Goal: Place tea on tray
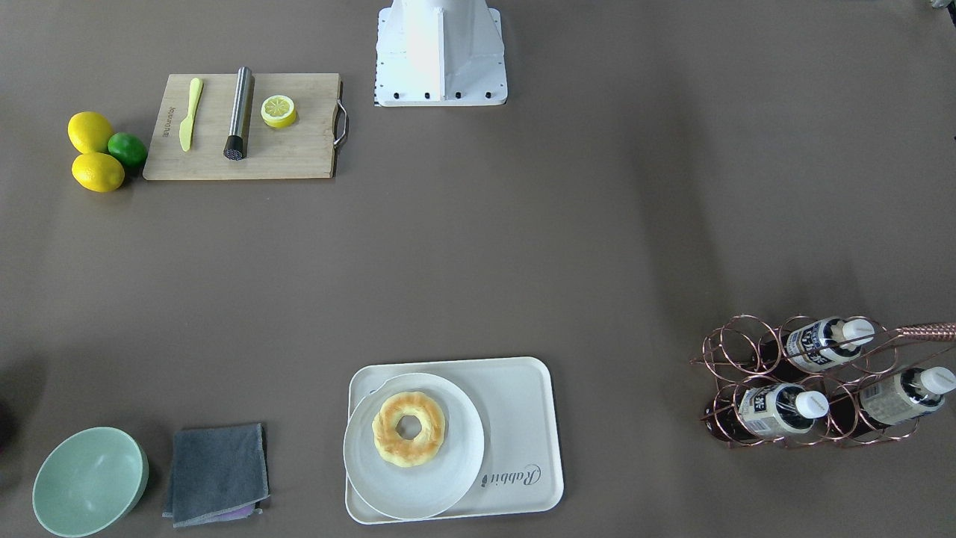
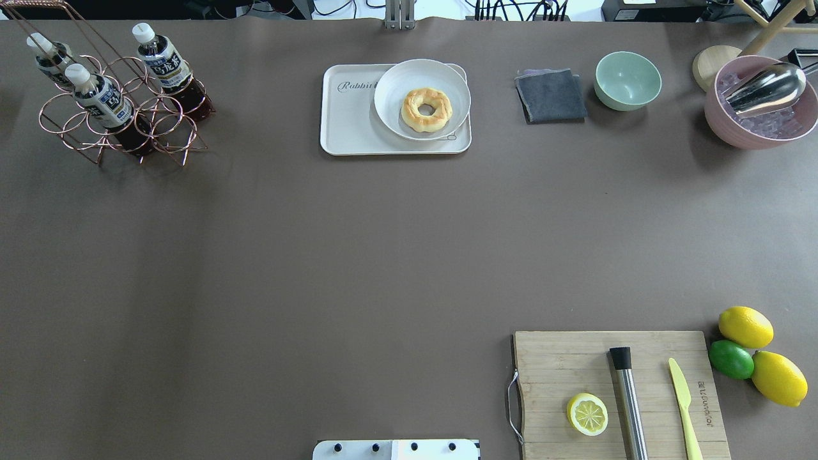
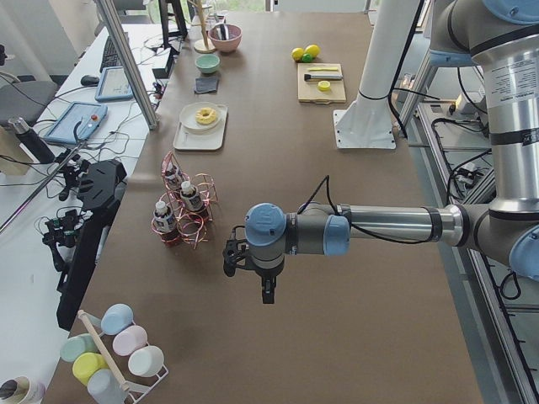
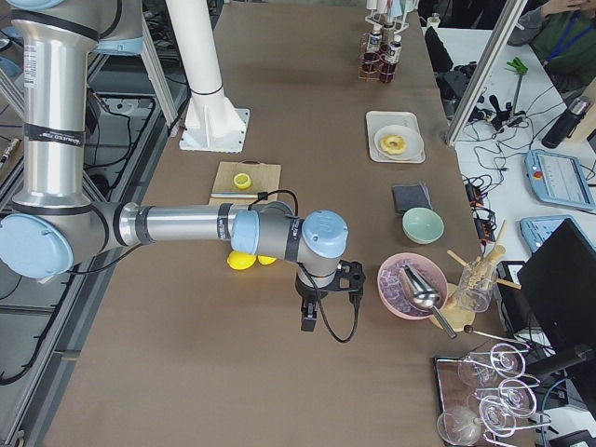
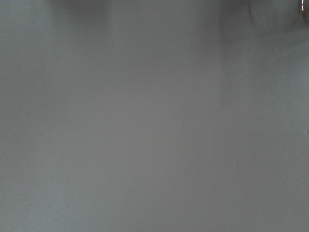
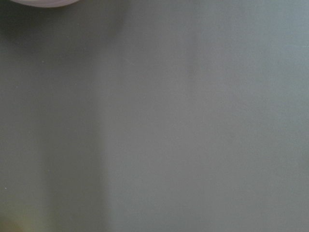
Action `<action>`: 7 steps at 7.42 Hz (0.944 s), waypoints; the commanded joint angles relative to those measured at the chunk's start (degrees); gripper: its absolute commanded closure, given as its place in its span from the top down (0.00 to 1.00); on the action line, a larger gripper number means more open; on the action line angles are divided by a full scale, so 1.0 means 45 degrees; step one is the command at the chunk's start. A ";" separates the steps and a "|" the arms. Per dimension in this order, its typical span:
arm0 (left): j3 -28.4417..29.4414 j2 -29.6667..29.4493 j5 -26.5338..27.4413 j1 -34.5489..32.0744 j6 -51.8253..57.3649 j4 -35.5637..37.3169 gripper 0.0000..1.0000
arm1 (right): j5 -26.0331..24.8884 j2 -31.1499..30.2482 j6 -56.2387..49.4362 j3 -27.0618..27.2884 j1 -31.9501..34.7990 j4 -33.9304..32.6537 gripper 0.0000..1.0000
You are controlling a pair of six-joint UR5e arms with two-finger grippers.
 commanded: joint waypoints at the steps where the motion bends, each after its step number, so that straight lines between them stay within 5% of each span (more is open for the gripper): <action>1: -0.0210 -0.0019 0.0000 -0.0039 -0.0058 0.0039 0.98 | 0.0033 0.0000 0.0000 0.0012 0.0000 0.0000 1.00; 7: -0.0562 -0.0156 -0.0020 -0.0117 0.0000 0.0000 0.98 | 0.0092 0.0019 0.0019 -0.0008 0.0000 0.0000 1.00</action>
